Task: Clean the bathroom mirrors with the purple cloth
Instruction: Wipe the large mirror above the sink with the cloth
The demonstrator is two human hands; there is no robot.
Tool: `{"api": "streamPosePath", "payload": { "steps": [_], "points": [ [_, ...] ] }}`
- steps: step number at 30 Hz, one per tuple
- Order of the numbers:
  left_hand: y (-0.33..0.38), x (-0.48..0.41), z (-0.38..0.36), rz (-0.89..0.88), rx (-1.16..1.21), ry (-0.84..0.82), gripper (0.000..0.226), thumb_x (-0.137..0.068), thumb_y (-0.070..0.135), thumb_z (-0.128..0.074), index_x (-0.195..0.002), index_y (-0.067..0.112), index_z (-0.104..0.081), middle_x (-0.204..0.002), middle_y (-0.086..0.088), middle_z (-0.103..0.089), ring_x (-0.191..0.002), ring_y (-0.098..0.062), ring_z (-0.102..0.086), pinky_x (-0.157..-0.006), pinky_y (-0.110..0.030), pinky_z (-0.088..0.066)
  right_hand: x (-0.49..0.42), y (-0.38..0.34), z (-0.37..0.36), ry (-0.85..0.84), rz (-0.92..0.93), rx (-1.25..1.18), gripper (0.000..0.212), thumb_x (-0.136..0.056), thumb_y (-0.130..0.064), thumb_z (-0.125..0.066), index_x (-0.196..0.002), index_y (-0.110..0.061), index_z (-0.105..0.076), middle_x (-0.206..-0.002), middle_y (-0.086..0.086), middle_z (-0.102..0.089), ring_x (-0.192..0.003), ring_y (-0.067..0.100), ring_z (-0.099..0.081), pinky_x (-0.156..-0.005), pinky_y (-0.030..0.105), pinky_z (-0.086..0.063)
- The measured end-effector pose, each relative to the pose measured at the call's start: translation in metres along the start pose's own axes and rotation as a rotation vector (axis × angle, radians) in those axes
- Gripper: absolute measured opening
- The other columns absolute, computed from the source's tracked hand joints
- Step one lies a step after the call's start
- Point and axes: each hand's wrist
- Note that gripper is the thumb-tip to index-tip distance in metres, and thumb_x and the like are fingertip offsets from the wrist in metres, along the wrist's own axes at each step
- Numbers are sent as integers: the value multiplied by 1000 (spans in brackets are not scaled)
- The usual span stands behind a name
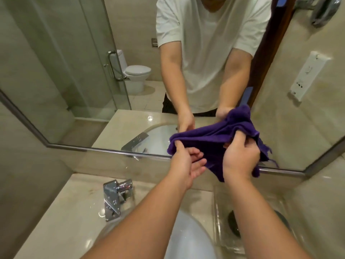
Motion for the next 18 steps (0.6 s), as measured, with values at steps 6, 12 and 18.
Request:
{"api": "streamPosePath", "payload": {
  "steps": [6, 12, 18],
  "points": [
    [-5, -15, -6, -178, 333, 249, 59, -94, 69, -41, -99, 16, -66, -97, -5, -70, -86, -21, -67, -67, -33, -54, -7, 8, -1, -48, 491, 57, 14, -86, -36, -71, -83, -24, -65, -75, -10, -62, -70, 9, -54, -74, 27, -49],
    [11, 0, -19, 44, 663, 138, 76, -87, 77, -45, -139, 22, -48, -120, -5, -53, -116, -25, -52, -84, -44, -52, 5, -21, -22, 75, 659, 82, 27, -92, -34, -72, -108, -13, -70, -99, 13, -57, -89, 28, -58, -89, 43, -51],
    [39, 9, -27, 232, 522, -16, 40, -98, 41, -40, -115, 19, -70, -109, -14, -73, -101, -33, -65, -55, -43, -57, 5, -19, -26, 3, 974, 477, 35, -101, -30, -49, -130, -12, -51, -120, 38, -53, -114, 54, -52, -102, 62, -38]
  ]
}}
Point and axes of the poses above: each hand's wrist, its own x-axis away from the middle knuckle, its own z-axis out of the back of the hand, y = z × x
